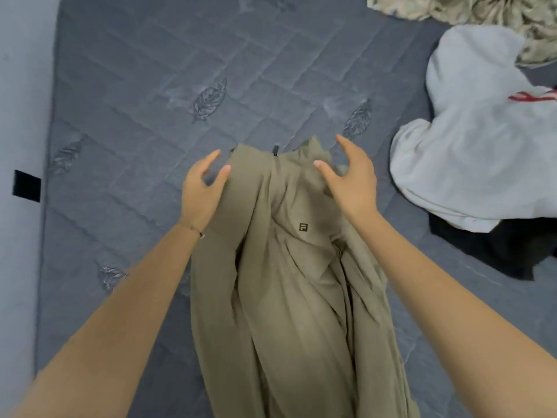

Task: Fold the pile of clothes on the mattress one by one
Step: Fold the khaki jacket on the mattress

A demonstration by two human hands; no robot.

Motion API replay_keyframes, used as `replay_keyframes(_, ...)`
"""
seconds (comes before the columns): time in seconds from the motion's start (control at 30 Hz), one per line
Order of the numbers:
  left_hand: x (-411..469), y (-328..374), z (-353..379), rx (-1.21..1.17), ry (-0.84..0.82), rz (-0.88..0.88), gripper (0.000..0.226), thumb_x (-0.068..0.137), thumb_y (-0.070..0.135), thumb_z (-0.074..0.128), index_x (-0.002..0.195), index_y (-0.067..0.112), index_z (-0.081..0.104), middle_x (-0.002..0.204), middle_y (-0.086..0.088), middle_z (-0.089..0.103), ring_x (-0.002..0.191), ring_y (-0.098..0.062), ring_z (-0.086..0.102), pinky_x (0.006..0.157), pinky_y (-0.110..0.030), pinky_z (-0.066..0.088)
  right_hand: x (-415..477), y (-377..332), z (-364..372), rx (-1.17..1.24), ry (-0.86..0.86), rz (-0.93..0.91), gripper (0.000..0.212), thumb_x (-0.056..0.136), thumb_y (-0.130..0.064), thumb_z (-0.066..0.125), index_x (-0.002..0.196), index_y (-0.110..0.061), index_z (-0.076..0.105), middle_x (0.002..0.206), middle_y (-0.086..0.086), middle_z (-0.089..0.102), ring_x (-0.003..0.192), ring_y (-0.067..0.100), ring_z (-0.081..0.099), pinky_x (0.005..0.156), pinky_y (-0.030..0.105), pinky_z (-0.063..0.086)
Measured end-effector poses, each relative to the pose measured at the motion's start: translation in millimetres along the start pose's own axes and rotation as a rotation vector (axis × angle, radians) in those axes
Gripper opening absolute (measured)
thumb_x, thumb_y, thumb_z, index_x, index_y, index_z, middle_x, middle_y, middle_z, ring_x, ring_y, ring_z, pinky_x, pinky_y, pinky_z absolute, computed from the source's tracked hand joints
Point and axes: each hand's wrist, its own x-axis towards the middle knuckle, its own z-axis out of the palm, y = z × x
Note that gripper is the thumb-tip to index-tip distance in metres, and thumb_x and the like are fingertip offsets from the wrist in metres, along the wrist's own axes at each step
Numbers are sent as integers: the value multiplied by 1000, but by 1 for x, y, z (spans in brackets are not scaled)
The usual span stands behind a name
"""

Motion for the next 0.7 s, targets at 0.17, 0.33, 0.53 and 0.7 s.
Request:
replay_keyframes(0.17,-51,-49,-8,176,-40,-137,59,92,43,57,145,24,41,154,3,34,143,-8,24,118,-35,23,-28,5,17,-265,-212,-135,80,84,-61,60,150,-25,31,156,9,29,147,31,16,119,46,16)
replay_keyframes(0.33,-117,-104,-18,179,-71,-290,76,84,63,56,148,27,35,151,7,39,142,-9,30,115,-44,30,-60,11,39,-346,-443,-173,81,84,-62,57,151,-30,26,158,6,24,148,28,12,119,45,14)
replay_keyframes(0.53,-171,-145,-8,61,-12,-505,75,93,38,59,153,17,19,154,5,29,142,-13,27,118,-36,23,-91,22,81,-388,-595,-239,82,84,-61,59,151,-32,23,160,2,21,148,26,9,119,40,10)
replay_keyframes(0.7,-185,-162,0,80,46,-499,49,93,41,57,128,8,54,123,-8,60,113,-22,56,100,-41,45,-110,28,114,-370,-626,-340,83,81,-56,66,150,-31,27,158,3,25,148,27,12,120,45,13)
